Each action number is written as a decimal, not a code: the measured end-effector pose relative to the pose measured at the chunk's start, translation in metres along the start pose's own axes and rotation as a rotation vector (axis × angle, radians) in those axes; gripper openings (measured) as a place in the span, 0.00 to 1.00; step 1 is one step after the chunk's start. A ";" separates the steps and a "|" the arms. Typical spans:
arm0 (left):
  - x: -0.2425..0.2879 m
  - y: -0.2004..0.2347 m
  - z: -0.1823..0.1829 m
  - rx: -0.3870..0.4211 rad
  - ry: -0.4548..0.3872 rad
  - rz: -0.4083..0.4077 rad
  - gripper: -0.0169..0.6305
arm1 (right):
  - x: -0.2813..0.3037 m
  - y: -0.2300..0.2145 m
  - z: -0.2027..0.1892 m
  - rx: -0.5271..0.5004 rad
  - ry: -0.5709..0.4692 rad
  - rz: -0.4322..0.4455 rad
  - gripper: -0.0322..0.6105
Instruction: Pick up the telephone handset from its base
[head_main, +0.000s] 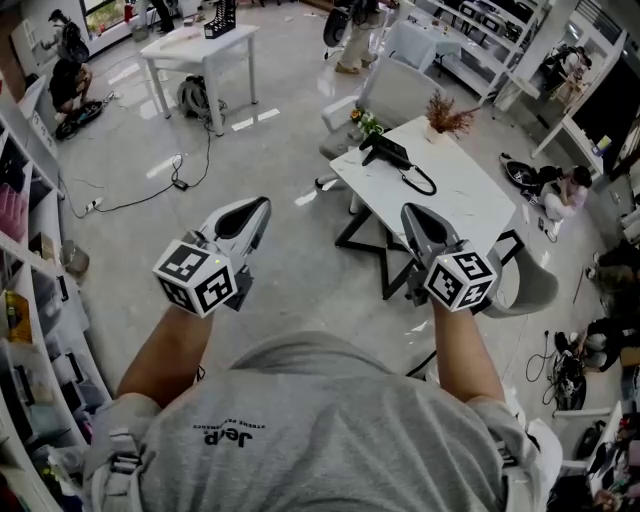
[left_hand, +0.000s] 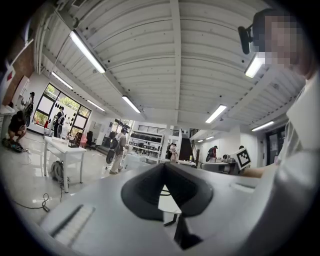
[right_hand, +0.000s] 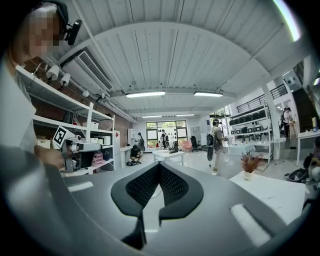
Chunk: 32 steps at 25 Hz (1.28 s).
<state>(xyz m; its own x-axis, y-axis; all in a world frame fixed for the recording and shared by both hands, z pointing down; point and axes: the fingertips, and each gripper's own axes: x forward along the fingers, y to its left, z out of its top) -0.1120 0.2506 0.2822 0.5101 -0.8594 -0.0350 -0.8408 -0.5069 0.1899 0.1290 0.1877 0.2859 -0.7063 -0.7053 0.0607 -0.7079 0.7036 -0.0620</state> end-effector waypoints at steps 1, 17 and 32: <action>0.001 -0.001 -0.001 0.000 -0.001 0.001 0.11 | 0.000 -0.001 0.000 0.001 -0.002 0.001 0.05; 0.033 -0.038 -0.004 0.015 -0.009 0.067 0.11 | -0.017 -0.044 0.004 0.031 -0.022 0.098 0.66; 0.091 0.025 -0.018 -0.008 0.010 0.077 0.12 | 0.052 -0.100 -0.008 0.015 0.006 0.076 0.66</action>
<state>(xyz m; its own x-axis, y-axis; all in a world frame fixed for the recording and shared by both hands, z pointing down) -0.0830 0.1608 0.3015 0.4455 -0.8952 -0.0105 -0.8763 -0.4384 0.1997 0.1630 0.0809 0.3030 -0.7584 -0.6490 0.0608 -0.6518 0.7539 -0.0821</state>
